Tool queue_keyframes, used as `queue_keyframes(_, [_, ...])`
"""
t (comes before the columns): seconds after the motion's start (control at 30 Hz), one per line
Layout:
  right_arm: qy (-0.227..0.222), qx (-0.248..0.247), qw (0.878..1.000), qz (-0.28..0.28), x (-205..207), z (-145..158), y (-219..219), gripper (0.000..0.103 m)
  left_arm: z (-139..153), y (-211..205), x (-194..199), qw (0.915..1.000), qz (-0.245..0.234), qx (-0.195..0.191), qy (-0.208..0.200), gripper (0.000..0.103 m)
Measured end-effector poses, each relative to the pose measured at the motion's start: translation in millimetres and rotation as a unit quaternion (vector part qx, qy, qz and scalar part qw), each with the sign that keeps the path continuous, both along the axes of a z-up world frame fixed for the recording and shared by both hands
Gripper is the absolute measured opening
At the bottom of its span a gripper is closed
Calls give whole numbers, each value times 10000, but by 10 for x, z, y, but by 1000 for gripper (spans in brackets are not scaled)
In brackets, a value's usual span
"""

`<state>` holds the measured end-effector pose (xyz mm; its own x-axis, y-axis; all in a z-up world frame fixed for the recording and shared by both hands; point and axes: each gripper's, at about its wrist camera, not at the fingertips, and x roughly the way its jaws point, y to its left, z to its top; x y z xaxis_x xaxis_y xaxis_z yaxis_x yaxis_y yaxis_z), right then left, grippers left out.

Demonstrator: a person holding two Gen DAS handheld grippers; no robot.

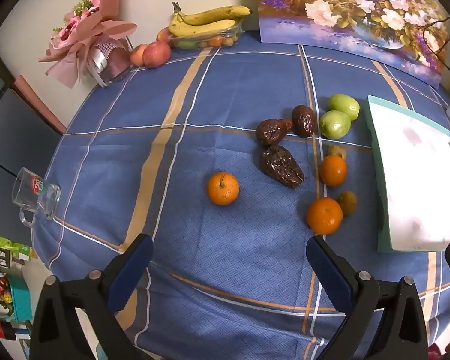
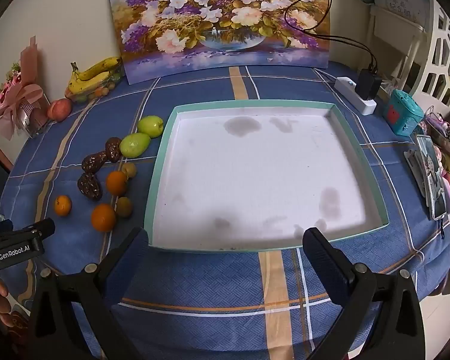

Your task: Organize fruits

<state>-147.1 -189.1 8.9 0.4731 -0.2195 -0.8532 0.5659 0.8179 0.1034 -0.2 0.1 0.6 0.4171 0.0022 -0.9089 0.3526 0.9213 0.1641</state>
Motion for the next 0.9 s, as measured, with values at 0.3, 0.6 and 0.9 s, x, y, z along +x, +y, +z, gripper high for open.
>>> queue_keyframes(0.3, [-3,-6,10000,10,1,11,-7,103,93,-19,8,10000,5,-57,-17,103])
queue_keyframes(0.6, [-41,-13,10000,13,4,16,17,103,81,-12,-23,9999,-40,-65,-88,103])
queue_keyframes(0.9, [-43,4,10000,26,7,23,16,103,80,-9,-27,9999,-44,-67,-93,103])
